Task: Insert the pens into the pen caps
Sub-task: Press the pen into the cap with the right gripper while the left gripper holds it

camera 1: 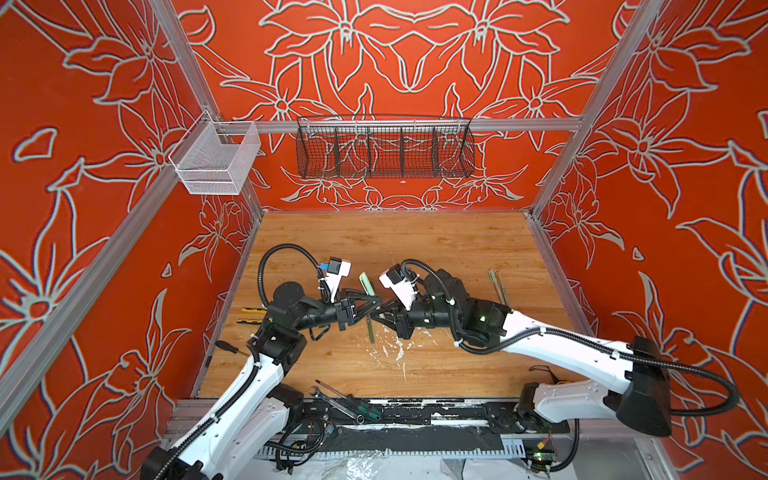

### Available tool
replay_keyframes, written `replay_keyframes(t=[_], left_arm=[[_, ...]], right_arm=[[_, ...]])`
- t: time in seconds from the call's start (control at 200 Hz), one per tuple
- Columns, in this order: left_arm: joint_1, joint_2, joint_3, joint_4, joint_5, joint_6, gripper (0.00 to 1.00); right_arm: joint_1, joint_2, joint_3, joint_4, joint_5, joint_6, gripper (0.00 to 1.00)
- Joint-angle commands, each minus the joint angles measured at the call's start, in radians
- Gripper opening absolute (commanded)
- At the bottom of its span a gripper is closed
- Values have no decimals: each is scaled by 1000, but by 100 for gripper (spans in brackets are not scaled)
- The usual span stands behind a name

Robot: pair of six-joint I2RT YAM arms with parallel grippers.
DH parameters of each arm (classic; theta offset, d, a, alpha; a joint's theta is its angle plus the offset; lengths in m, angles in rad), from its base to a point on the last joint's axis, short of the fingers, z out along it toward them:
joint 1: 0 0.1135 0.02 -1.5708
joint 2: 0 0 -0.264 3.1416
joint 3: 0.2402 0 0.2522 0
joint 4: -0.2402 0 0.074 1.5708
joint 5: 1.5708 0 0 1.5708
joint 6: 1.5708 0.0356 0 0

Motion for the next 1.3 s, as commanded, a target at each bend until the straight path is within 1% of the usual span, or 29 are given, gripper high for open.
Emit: replay_keyframes(t=[0.0,0.025,0.06,0.13,0.265,0.38,0.485,0.535,0.621,0.676,0.706,0.761,0.871,0.976,1.076,1.181,1.296], left_arm=[[3,-22,22,-17,-5,24,66],[4,-25,24,-27,-13,29,73],[4,-29,26,-32,-24,35,79],[4,-35,27,-37,-47,42,86],[5,-31,47,-83,-92,74,87],[6,-28,56,-80,-122,87,83],[10,-12,70,-79,-129,91,74],[13,-5,75,-77,-127,88,66],[16,3,80,-66,-122,84,49],[19,8,82,-62,-117,83,41],[18,12,85,-59,-108,83,38],[19,23,90,-54,-83,81,36],[18,44,95,-51,-30,77,27],[18,53,90,-30,5,66,12],[18,53,74,15,52,44,0],[15,53,49,63,80,18,0],[6,47,35,91,103,1,0]], right_arm=[[-11,-18,-4,-8,-5,38,0],[-11,-21,-8,-9,-10,41,0],[-11,-24,-15,-15,-17,42,0],[-10,-31,-26,-24,-19,46,0],[-11,-44,-40,-22,-39,52,0],[-9,-42,-42,-27,-53,53,0],[-8,-44,-46,-23,-66,52,0],[-6,-45,-47,-24,-67,49,0],[-5,-47,-50,-21,-82,39,0],[-2,-48,-52,-19,-87,31,0],[-1,-49,-55,-18,-85,29,0],[-2,-49,-57,-14,-85,26,0],[-1,-54,-56,-1,-84,24,0],[-1,-63,-52,22,-85,40,0],[-7,-75,-40,42,-95,61,0],[-9,-96,-26,61,-123,64,0],[-11,-130,-24,66,-115,69,0]])
